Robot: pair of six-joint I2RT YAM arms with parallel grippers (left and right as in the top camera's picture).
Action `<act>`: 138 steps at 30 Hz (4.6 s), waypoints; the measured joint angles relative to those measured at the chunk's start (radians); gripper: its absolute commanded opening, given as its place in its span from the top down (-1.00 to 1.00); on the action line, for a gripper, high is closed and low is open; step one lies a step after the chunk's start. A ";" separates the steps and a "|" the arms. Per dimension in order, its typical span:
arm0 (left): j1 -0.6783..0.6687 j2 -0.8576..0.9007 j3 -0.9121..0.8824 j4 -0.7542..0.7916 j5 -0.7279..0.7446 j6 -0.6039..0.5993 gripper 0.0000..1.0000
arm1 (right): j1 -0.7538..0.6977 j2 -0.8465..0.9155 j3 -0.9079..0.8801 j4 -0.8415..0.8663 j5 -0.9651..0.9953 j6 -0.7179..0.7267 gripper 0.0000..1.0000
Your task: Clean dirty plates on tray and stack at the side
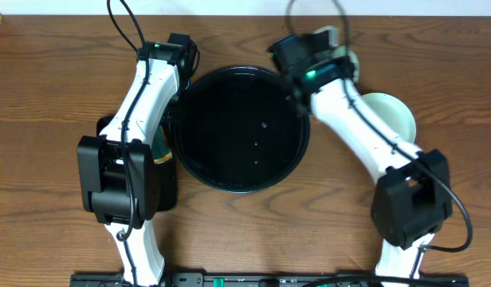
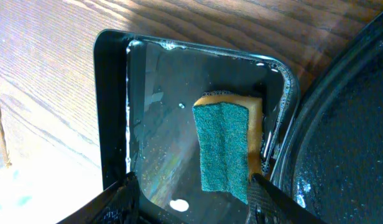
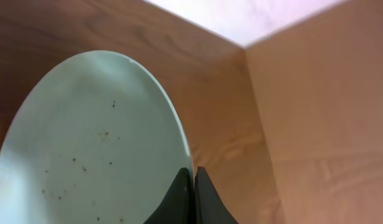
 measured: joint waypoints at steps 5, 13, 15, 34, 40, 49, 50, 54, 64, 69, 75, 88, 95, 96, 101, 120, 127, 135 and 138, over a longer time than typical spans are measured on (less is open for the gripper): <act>0.000 0.000 0.000 0.000 0.000 0.000 -0.13 | -0.103 -0.005 0.000 -0.039 -0.064 0.027 0.98; 0.000 0.000 0.000 0.000 0.000 0.000 -0.13 | -0.233 -0.027 0.006 -0.151 -0.204 0.112 0.98; 0.000 0.000 0.000 0.001 0.000 0.000 -0.12 | -0.262 -0.027 0.006 -0.173 -0.235 0.132 0.98; 0.000 0.000 0.000 0.001 0.066 0.000 -0.12 | -0.328 -0.027 0.007 -0.507 -0.452 0.323 0.98; 0.000 0.000 0.000 0.001 0.079 0.000 -0.12 | -0.331 -0.027 -0.004 -0.565 -0.476 0.413 0.97; 0.000 0.000 0.000 -0.001 0.079 0.000 -0.13 | -0.434 -0.027 -0.064 -0.516 -0.509 0.451 0.97; 0.000 0.000 0.000 -0.001 0.079 0.000 -0.13 | -0.457 -0.027 -0.066 -0.506 -0.512 0.452 0.98; 0.000 0.000 0.000 -0.005 0.079 0.000 -0.12 | -0.519 -0.027 -0.067 -0.463 -0.529 0.443 0.97; 0.000 0.000 0.000 -0.007 0.080 0.000 -0.13 | -0.493 -0.027 -0.068 -0.385 -0.628 0.339 -0.98; 0.000 0.000 0.000 -0.007 0.080 0.000 -0.08 | -0.447 -0.027 -0.069 -0.318 -0.748 0.272 -0.99; 0.000 0.000 0.000 -0.007 0.082 0.000 -0.07 | -0.406 -0.027 -0.068 -0.206 -0.843 0.169 -0.98; 0.000 -0.276 -0.003 0.068 0.082 0.000 -0.24 | -0.375 -0.047 -0.002 -0.152 -0.896 0.101 -0.98; 0.000 -0.488 -0.003 0.073 0.082 0.000 -0.32 | -0.375 -0.080 0.001 -0.066 -0.908 0.053 -0.98; 0.000 -0.517 -0.003 0.074 0.082 0.002 -0.33 | -0.375 -0.089 0.001 -0.050 -0.908 0.042 -0.98; 0.000 -0.682 -0.003 0.074 0.109 0.068 -0.40 | -0.375 -0.116 0.008 0.011 -0.908 -0.021 -0.99; 0.000 -1.080 -0.003 -0.009 0.377 0.392 -0.79 | -0.375 -0.117 0.008 0.011 -0.908 -0.075 -0.99; 0.000 -1.074 -0.003 -0.028 0.381 0.415 -0.80 | -0.375 -0.117 0.008 0.011 -0.908 -0.075 -0.98; 0.000 -1.074 -0.003 -0.098 0.381 0.417 -0.81 | -0.375 -0.117 0.008 0.010 -0.908 -0.075 -0.98; 0.000 -1.074 -0.003 -0.113 0.382 0.417 -0.81 | -0.375 -0.117 0.008 0.010 -0.908 -0.075 -0.98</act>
